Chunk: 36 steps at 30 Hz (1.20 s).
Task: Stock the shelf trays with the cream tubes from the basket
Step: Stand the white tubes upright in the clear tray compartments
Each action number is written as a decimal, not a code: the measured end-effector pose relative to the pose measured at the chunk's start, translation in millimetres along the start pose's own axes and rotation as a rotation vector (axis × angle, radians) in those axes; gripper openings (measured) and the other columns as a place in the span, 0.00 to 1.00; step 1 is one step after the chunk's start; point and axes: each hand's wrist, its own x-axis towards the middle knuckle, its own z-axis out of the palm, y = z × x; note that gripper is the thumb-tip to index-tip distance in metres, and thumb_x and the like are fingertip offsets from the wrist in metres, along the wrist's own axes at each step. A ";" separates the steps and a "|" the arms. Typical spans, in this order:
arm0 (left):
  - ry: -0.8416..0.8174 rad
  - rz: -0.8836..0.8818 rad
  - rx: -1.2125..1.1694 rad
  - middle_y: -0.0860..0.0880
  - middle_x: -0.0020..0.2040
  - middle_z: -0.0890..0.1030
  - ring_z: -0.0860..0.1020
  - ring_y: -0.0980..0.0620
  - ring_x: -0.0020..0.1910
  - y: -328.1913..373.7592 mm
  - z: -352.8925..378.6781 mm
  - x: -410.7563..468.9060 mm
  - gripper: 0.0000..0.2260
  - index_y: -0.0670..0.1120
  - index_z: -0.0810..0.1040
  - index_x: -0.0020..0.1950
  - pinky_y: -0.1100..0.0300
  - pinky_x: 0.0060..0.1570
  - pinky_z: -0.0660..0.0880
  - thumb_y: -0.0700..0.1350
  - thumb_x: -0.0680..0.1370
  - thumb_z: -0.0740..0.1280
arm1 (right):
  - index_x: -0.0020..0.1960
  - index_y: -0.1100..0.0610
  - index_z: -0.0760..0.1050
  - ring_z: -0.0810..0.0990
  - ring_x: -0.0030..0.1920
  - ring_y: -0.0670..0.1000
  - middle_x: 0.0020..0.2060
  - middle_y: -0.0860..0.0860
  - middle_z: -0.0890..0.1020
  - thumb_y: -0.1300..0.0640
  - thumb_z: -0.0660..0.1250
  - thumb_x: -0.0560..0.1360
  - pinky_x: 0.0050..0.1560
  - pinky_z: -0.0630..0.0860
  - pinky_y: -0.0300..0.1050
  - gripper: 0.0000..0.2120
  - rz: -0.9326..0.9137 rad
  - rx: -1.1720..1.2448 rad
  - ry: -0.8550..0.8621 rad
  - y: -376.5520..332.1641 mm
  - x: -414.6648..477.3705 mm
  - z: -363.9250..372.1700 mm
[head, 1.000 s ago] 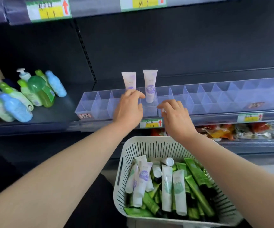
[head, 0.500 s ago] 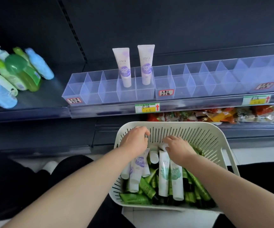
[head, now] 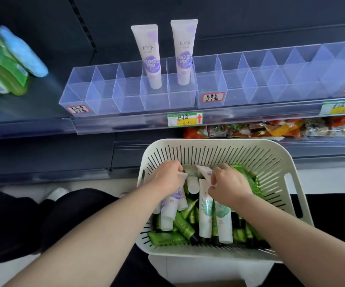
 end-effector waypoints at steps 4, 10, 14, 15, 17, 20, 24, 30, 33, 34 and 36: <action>-0.013 0.006 0.029 0.50 0.61 0.74 0.73 0.50 0.58 -0.5 9.9 0.9 0.10 0.49 0.75 0.59 0.60 0.50 0.66 0.42 0.78 0.64 | 0.59 0.52 0.62 0.76 0.49 0.53 0.52 0.50 0.71 0.47 0.69 0.64 0.39 0.70 0.44 0.27 0.041 -0.136 -0.124 -1.5 -15.7 1.8; -0.031 0.048 0.117 0.45 0.65 0.74 0.73 0.46 0.63 -0.3 13.6 -2.1 0.21 0.44 0.71 0.68 0.54 0.59 0.70 0.36 0.75 0.66 | 0.76 0.52 0.45 0.79 0.50 0.57 0.53 0.53 0.80 0.42 0.59 0.77 0.40 0.72 0.47 0.36 0.104 0.047 -0.279 -9.3 -7.8 10.4; -0.042 -0.037 0.143 0.46 0.53 0.76 0.75 0.48 0.49 -2.5 12.4 -4.3 0.20 0.43 0.72 0.64 0.56 0.43 0.71 0.38 0.73 0.69 | 0.75 0.53 0.49 0.78 0.53 0.56 0.56 0.54 0.79 0.47 0.58 0.79 0.40 0.72 0.47 0.30 0.222 0.093 -0.183 -8.1 -0.6 14.5; -0.052 -0.053 0.148 0.46 0.52 0.76 0.74 0.49 0.47 -3.2 12.4 -5.1 0.19 0.43 0.72 0.64 0.56 0.41 0.70 0.39 0.74 0.70 | 0.76 0.52 0.48 0.75 0.58 0.56 0.61 0.55 0.75 0.45 0.61 0.77 0.46 0.73 0.49 0.33 0.238 0.096 -0.179 -6.6 1.7 14.5; -0.061 -0.075 0.150 0.46 0.52 0.76 0.74 0.49 0.46 -4.2 12.6 -5.2 0.19 0.43 0.71 0.64 0.56 0.40 0.68 0.40 0.74 0.69 | 0.77 0.50 0.43 0.66 0.67 0.58 0.68 0.57 0.65 0.42 0.66 0.74 0.59 0.70 0.54 0.42 0.243 0.057 -0.193 -2.6 8.0 13.0; -0.070 -0.092 0.144 0.46 0.54 0.76 0.75 0.48 0.48 -4.3 12.6 -2.8 0.20 0.43 0.70 0.66 0.56 0.40 0.67 0.41 0.75 0.69 | 0.77 0.49 0.35 0.57 0.73 0.60 0.74 0.56 0.55 0.40 0.72 0.68 0.69 0.61 0.60 0.54 0.248 0.141 -0.320 6.7 15.6 11.7; -0.129 -0.065 0.127 0.45 0.62 0.75 0.75 0.46 0.57 -5.9 10.6 0.5 0.28 0.44 0.65 0.72 0.57 0.46 0.69 0.40 0.74 0.70 | 0.76 0.45 0.35 0.53 0.75 0.59 0.76 0.54 0.54 0.40 0.79 0.58 0.71 0.58 0.63 0.64 0.201 0.263 -0.403 14.9 17.4 16.8; -0.284 -0.038 0.224 0.43 0.69 0.70 0.72 0.45 0.65 -5.5 8.9 8.2 0.31 0.42 0.59 0.75 0.54 0.59 0.72 0.39 0.75 0.69 | 0.68 0.49 0.64 0.76 0.49 0.50 0.54 0.49 0.74 0.43 0.79 0.59 0.46 0.75 0.46 0.42 0.190 0.340 -0.099 12.9 12.7 18.9; -0.359 -0.020 0.300 0.42 0.71 0.68 0.69 0.43 0.67 -2.1 7.0 9.9 0.33 0.42 0.56 0.76 0.51 0.63 0.71 0.41 0.76 0.68 | 0.63 0.50 0.67 0.77 0.40 0.49 0.46 0.48 0.76 0.48 0.75 0.67 0.36 0.72 0.42 0.28 0.173 0.417 -0.057 9.8 9.9 12.9; -0.346 -0.014 0.321 0.42 0.68 0.70 0.71 0.43 0.64 -0.7 5.2 10.0 0.31 0.42 0.60 0.75 0.51 0.61 0.72 0.43 0.75 0.70 | 0.62 0.51 0.67 0.77 0.40 0.49 0.45 0.47 0.76 0.49 0.74 0.69 0.34 0.71 0.42 0.26 0.154 0.418 -0.056 7.9 9.1 9.6; -0.276 -0.001 0.344 0.45 0.60 0.73 0.73 0.46 0.57 2.8 -0.9 8.8 0.28 0.43 0.70 0.66 0.53 0.52 0.73 0.48 0.71 0.75 | 0.60 0.51 0.69 0.78 0.40 0.48 0.44 0.47 0.77 0.51 0.72 0.71 0.34 0.71 0.41 0.20 0.126 0.441 -0.051 5.1 7.3 2.1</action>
